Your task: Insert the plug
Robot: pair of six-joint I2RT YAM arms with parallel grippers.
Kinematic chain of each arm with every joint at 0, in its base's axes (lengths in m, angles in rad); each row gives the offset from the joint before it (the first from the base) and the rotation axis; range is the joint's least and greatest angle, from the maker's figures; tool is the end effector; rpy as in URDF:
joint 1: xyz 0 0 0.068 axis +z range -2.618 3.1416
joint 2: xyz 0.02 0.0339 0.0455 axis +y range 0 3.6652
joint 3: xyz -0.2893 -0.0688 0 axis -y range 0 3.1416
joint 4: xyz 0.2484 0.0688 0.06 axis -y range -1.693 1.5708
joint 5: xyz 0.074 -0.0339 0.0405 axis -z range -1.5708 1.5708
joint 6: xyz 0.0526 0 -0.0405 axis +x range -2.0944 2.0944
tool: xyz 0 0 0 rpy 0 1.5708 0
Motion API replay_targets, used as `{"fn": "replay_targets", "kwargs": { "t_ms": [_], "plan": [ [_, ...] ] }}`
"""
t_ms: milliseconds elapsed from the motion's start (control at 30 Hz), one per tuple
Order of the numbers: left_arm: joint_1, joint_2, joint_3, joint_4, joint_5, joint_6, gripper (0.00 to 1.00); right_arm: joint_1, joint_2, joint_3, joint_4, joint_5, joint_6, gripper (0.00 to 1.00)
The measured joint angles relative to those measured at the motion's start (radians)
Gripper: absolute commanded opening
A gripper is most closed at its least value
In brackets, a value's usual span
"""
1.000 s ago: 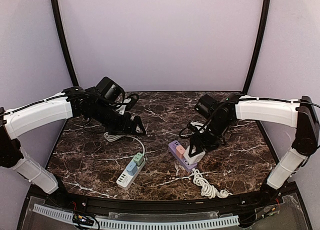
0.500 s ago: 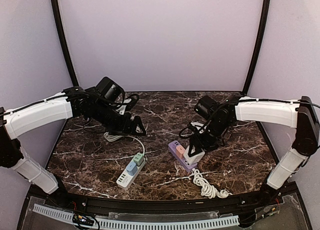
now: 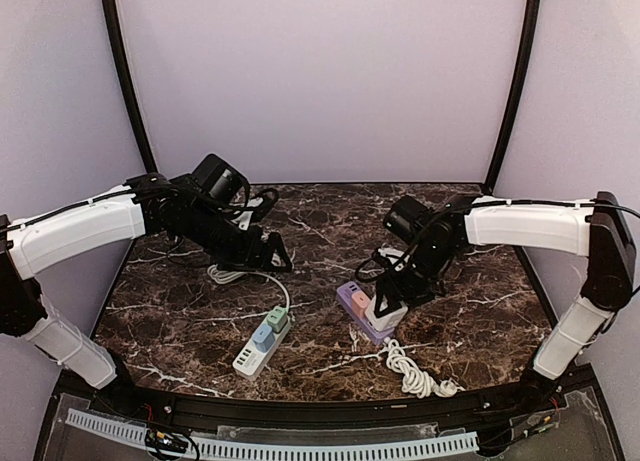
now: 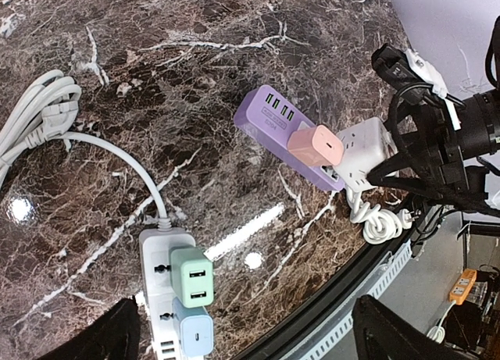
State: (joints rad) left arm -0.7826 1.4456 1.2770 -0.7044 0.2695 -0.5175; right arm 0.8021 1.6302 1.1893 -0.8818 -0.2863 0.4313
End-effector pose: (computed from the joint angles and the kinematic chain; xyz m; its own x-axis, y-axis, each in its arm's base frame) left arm 0.2163 -0.2348 0.3224 -0.8684 0.1911 -0.4575 0.4273 0.7565 -0.4952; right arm 0.2104 0.2389 0.2299 -0.9206 -0.3750 -0.1086 -0.3885 0.8518 0.3513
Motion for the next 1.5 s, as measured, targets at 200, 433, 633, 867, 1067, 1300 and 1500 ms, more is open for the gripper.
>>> {"fn": "replay_targets", "kwargs": {
  "t_ms": [200, 433, 633, 867, 1067, 1300, 1500],
  "plan": [
    [0.0, 0.0, 0.0, 0.0, 0.0, 0.002, 0.94, 0.011, 0.019, 0.002, 0.006, 0.008, 0.0, 0.0],
    [0.0, 0.0, 0.0, 0.0, -0.001, 0.002, 0.94, 0.025, 0.025, 0.014, -0.004, 0.033, 0.001, 0.0],
    [0.0, 0.0, 0.0, 0.0, -0.001, 0.002, 0.94, 0.042, 0.037, 0.032, -0.021, 0.059, 0.01, 0.0],
    [0.0, 0.0, 0.0, 0.0, -0.001, 0.002, 0.94, 0.071, 0.059, 0.069, -0.056, 0.106, 0.036, 0.0],
    [0.0, 0.0, 0.0, 0.0, -0.001, 0.009, 0.94, 0.093, 0.079, 0.1, -0.085, 0.145, 0.065, 0.0],
    [0.0, 0.0, 0.0, -0.001, -0.002, 0.01, 0.94, 0.114, 0.116, 0.141, -0.124, 0.188, 0.088, 0.0],
    [0.0, 0.0, 0.0, -0.002, -0.005, 0.014, 0.94, 0.138, 0.146, 0.174, -0.152, 0.22, 0.106, 0.0]
  ]
}}
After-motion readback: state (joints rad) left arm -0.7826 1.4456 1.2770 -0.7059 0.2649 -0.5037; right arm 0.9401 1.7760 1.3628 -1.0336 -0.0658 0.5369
